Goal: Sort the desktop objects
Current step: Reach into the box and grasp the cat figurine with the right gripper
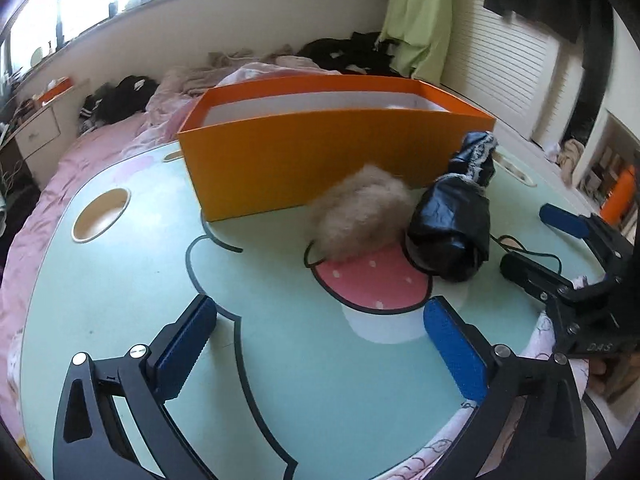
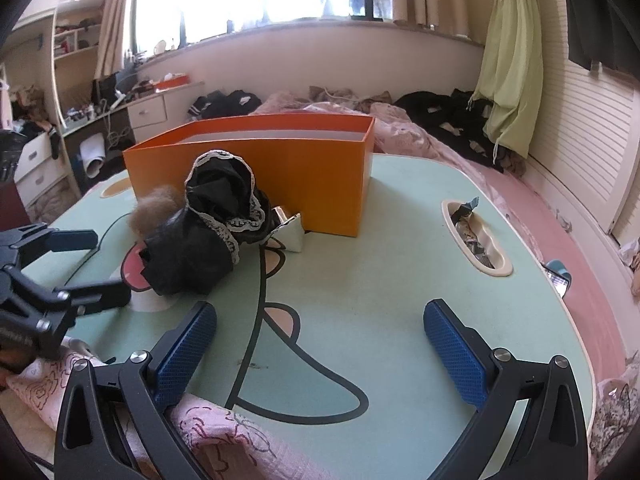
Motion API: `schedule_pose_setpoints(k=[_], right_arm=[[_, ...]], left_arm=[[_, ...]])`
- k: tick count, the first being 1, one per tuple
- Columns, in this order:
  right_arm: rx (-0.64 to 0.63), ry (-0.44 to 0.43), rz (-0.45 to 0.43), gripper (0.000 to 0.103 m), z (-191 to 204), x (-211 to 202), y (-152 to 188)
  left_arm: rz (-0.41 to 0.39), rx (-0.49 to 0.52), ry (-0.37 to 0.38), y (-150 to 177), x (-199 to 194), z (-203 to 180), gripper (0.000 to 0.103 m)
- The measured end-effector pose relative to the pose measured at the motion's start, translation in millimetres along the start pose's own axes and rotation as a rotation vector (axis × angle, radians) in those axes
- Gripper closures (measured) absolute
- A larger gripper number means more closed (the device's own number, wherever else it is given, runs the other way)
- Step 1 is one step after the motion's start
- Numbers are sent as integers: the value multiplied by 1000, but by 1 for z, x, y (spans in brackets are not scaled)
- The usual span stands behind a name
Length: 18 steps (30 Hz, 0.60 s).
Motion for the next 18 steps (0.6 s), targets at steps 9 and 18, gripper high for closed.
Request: schedule_pose_setpoints(k=[9, 18], right_arm=[[-9, -10, 3, 0, 1, 0, 2], [-1, 23, 16, 0, 3, -1, 1]], left_arm=[[-1, 2, -1, 0, -1, 0, 0], [-1, 1, 0, 1, -1, 1, 0]])
Point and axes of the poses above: each gripper's, at about its wrist camera, not at the fingertips, and x roughly the way its jaws point, z to its left, y to its underside, the point moved 2 cm from there along x, roughly the way its jaws point, and after that the axes turned 4 degrees about y, right-handed, at the moved point
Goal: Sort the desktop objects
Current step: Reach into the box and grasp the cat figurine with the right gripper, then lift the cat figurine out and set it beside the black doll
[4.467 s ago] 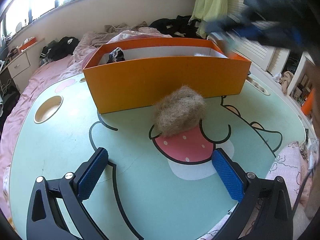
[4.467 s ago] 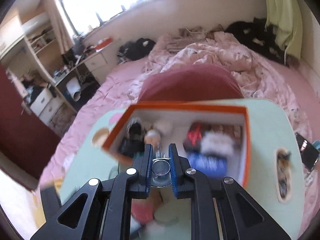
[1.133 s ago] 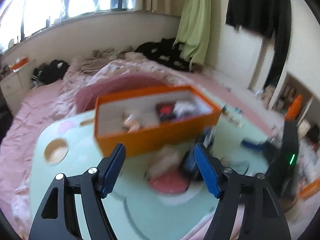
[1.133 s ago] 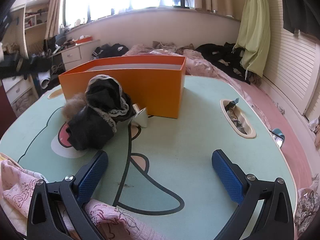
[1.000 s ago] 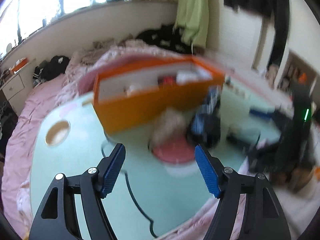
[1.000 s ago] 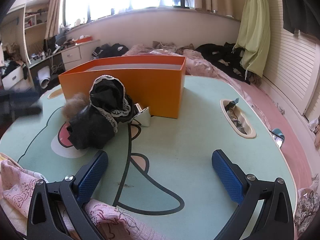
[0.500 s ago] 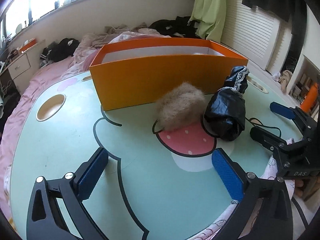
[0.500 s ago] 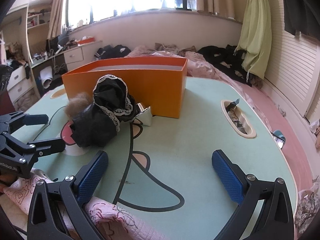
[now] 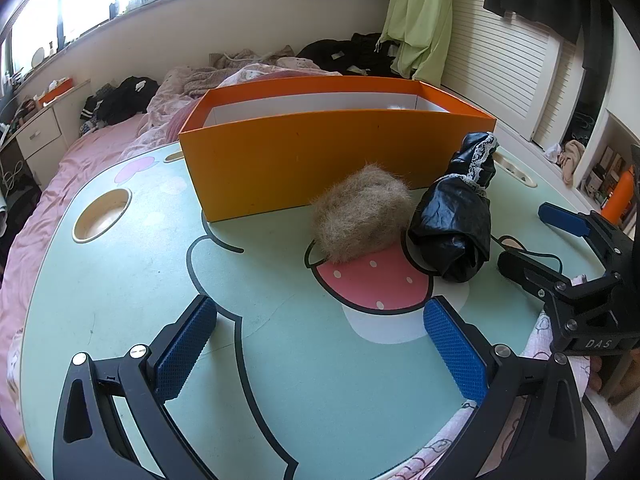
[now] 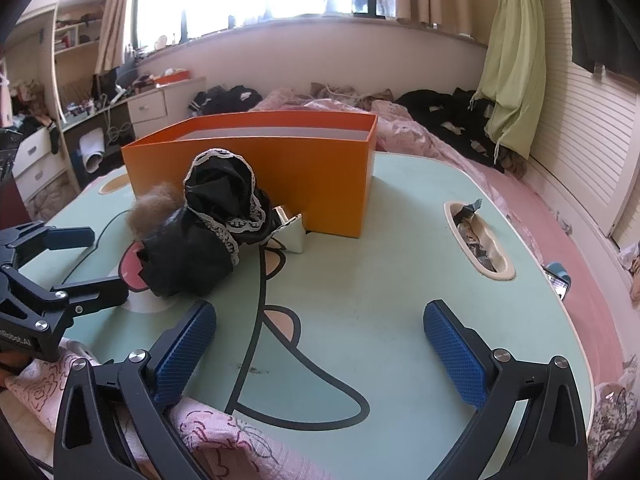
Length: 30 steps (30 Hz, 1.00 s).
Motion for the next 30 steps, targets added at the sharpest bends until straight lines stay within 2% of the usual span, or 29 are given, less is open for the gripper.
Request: schedule_pose_setpoints(k=[2, 5, 7, 9, 11, 12, 14, 16, 17, 19, 22, 26, 29, 30], right_arm=[[3, 13, -13, 0, -1, -3, 0], [27, -14, -70, 3, -9, -18, -12], [58, -67, -94, 8, -13, -33, -35], [52, -119, -70, 16, -9, -37, -65], [33, -172, -17, 34, 2, -30, -98], [35, -245, 31, 39, 11, -19, -120], [55, -348, 141, 58, 27, 8, -146], [95, -437, 314, 67, 49, 51, -166], [119, -461, 399, 67, 59, 73, -172], [146, -446, 479, 67, 74, 102, -178], [131, -339, 528, 62, 90, 133, -181], [124, -333, 620, 62, 100, 156, -175], [79, -289, 678, 62, 106, 171, -167], [73, -280, 657, 63, 105, 171, -168]], left_arm=[[0, -1, 2, -2, 1, 0, 0], [1, 0, 2, -4, 1, 1, 0], [2, 2, 3, -4, 0, 0, 0], [2, 3, 2, -4, 0, -1, 0], [0, 2, 2, -4, -1, -1, 0], [0, 2, 3, -5, -1, -1, 0], [0, 2, 3, -5, 0, -2, 0], [0, 2, 3, -5, 0, -1, 0], [0, 2, 3, -5, 0, -2, 0], [0, 2, 3, -5, 0, -2, 0], [-1, 2, 3, -5, 0, -2, 0], [-1, 1, 6, -7, 0, -1, 0], [-1, 1, 6, -8, 1, -2, 0], [1, 0, 7, -8, 1, -1, 0]])
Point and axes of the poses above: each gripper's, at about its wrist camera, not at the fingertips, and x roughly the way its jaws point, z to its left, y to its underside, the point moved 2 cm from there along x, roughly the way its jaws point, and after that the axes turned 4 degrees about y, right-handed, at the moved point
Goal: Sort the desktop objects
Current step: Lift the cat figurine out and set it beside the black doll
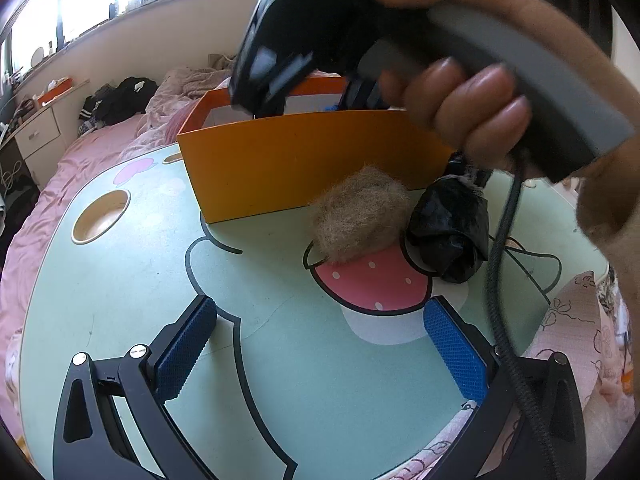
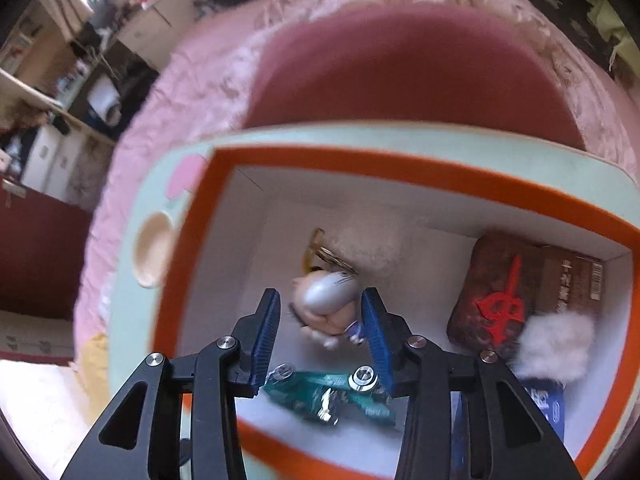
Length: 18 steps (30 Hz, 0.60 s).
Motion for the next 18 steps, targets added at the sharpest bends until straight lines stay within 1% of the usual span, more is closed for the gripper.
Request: schedule_pose_setpoints(k=[1, 3, 6, 10, 12, 14, 16, 17, 18], right_arm=[[-5, 14, -6, 68, -1, -1, 1], [-2, 3, -13, 68, -7, -4, 2], [7, -50, -68, 68, -14, -20, 10], [-17, -153, -203, 69, -22, -81, 32], [-32, -187, -293, 69, -26, -120, 49], [-58, -198, -391, 69, -32, -158, 72], [-74, -202, -453, 69, -33, -180, 89], [-73, -205, -482, 68, -42, -192, 104], [-73, -202, -498, 68, -44, -196, 110]], left_arm=[[-1, -1, 2, 0, 0, 0, 0], [-2, 0, 1, -1, 1, -1, 0], [-2, 0, 2, -2, 1, -2, 0], [-3, 2, 3, -1, 1, -1, 0], [-3, 2, 2, -2, 1, -2, 0], [-3, 2, 2, -1, 1, 0, 0], [-3, 2, 3, -1, 1, 0, 0], [-3, 2, 3, -1, 1, 0, 0], [-3, 3, 3, -1, 1, 0, 0]])
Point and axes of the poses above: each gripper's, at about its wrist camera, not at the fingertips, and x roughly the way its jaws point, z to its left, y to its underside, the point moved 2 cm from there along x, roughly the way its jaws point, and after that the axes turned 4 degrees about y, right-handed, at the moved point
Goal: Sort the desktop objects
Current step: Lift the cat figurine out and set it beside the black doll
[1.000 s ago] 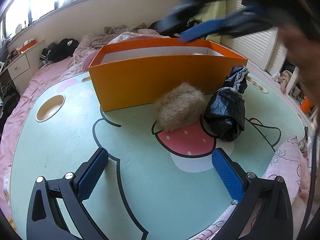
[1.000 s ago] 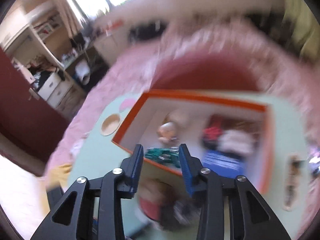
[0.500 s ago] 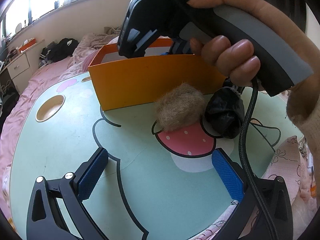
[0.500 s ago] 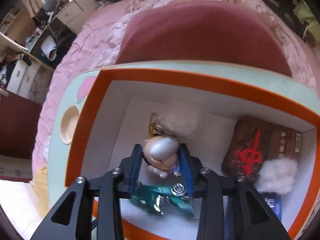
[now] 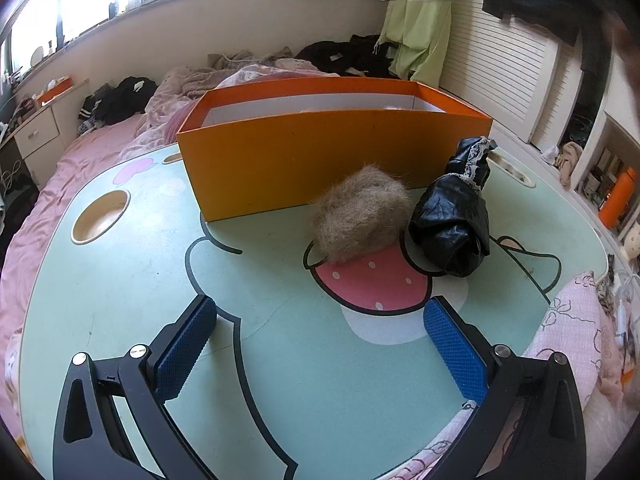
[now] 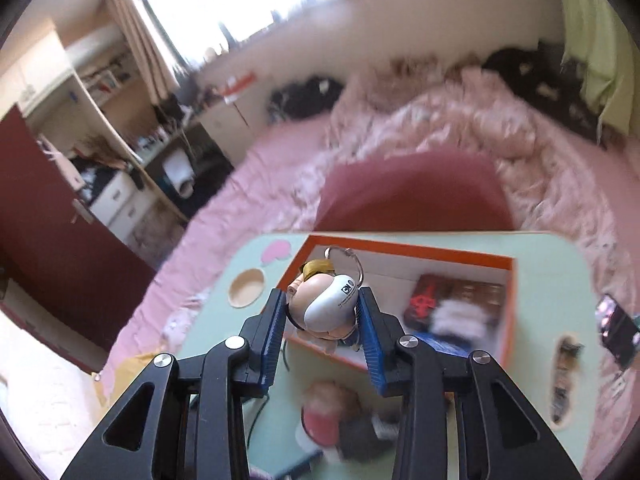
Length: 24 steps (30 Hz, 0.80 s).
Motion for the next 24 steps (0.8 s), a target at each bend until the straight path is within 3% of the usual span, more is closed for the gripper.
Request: schedule_pose_setpoints(k=[3, 7, 13, 16, 18, 19, 20, 24], right_arm=[[-5, 39, -26, 68, -18, -20, 33], [43, 96, 19, 68, -54, -7, 77], [115, 72, 121, 68, -79, 40, 112], [82, 6, 140, 67, -72, 54, 119], [34, 34, 109, 53, -65, 53, 124], [7, 68, 89, 30, -63, 52, 126], [-17, 97, 61, 20, -61, 48, 131], [-92, 153, -4, 19, -53, 29, 153]], left_arm=[[0, 0, 0, 0, 0, 1, 0], [0, 1, 0, 1, 0, 1, 0], [0, 1, 0, 0, 0, 1, 0], [0, 1, 0, 0, 0, 1, 0], [0, 1, 0, 0, 0, 1, 0], [0, 1, 0, 0, 0, 2, 0], [0, 1, 1, 0, 0, 2, 0], [0, 2, 0, 0, 0, 2, 0]])
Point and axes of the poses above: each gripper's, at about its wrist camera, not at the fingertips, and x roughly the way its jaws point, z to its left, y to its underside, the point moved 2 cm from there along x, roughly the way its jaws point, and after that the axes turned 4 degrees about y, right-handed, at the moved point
